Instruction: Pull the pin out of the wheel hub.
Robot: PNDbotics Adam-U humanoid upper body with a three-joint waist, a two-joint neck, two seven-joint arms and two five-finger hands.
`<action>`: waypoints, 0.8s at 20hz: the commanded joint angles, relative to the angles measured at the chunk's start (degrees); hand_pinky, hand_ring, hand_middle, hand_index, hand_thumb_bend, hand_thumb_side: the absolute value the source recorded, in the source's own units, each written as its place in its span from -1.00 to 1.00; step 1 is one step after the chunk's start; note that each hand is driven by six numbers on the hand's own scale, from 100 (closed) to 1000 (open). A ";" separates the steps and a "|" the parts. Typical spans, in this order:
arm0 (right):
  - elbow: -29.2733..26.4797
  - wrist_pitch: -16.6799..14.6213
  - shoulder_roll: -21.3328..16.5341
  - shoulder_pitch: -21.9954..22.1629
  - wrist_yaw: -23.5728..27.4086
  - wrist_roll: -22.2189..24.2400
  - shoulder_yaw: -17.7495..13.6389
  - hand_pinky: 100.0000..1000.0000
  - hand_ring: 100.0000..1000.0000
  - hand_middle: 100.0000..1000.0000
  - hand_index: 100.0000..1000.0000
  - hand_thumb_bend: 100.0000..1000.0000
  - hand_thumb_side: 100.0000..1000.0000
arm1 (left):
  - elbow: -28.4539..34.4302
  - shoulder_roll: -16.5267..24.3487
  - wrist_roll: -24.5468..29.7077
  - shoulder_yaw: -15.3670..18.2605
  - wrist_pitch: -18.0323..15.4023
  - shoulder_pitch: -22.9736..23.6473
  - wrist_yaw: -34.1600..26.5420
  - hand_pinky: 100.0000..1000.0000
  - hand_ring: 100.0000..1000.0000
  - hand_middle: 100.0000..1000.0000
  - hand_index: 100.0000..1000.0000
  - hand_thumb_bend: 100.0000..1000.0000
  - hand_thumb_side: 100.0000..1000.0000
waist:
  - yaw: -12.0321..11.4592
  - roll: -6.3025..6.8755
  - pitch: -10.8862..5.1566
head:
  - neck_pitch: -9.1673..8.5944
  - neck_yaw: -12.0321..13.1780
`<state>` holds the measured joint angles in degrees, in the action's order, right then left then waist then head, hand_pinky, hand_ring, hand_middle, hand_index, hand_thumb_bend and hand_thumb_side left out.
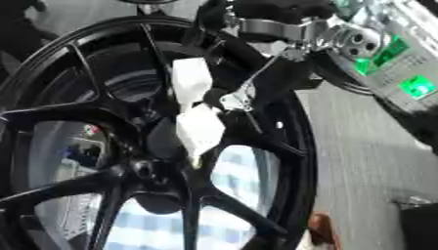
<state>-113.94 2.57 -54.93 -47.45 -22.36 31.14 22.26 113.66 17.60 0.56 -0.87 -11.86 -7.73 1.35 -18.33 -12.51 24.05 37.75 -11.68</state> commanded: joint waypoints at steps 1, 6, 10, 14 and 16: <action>-0.65 1.15 -0.69 -0.83 -0.88 -1.34 -0.49 0.76 0.64 0.44 0.66 -0.43 -0.30 | 0.93 0.84 -0.03 -0.09 0.14 -0.47 0.47 0.73 0.33 0.18 0.62 -1.00 0.38 | -0.06 0.40 -0.86 | 0.03 0.24; -0.65 2.80 -0.28 -0.70 -0.56 -3.01 -0.29 0.72 0.60 0.40 0.65 -0.56 -0.32 | 0.93 0.81 0.01 -0.17 0.26 -0.48 0.98 0.73 0.33 0.18 0.62 -1.00 0.39 | -0.18 -0.01 -0.34 | 0.10 0.40; -0.65 3.47 -0.05 -0.85 0.14 -3.94 -0.37 0.71 0.58 0.38 0.64 -0.60 -0.32 | 0.93 0.79 -0.01 -0.24 0.46 -0.49 1.36 0.74 0.33 0.18 0.62 -1.00 0.40 | -0.16 -0.33 -0.13 | -0.05 0.37; -0.65 3.97 0.15 -0.62 0.39 -3.84 0.00 0.70 0.54 0.34 0.63 -0.62 -0.29 | 0.93 0.61 0.08 -0.34 0.67 -0.49 1.66 0.74 0.33 0.18 0.62 -1.00 0.41 | -0.05 -0.43 0.16 | -0.20 0.40; -0.65 4.00 0.24 -0.51 0.53 -3.52 0.20 0.69 0.50 0.27 0.61 -0.62 -0.30 | 0.93 0.50 0.04 -0.34 0.76 -0.49 1.77 0.74 0.33 0.18 0.62 -1.00 0.41 | 0.01 -0.44 0.29 | -0.18 0.40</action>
<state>-113.94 6.43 -53.67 -47.35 -22.04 27.57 22.99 113.65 17.58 0.66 -1.21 -11.26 -8.02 2.88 -18.42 -13.53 25.37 37.75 -11.28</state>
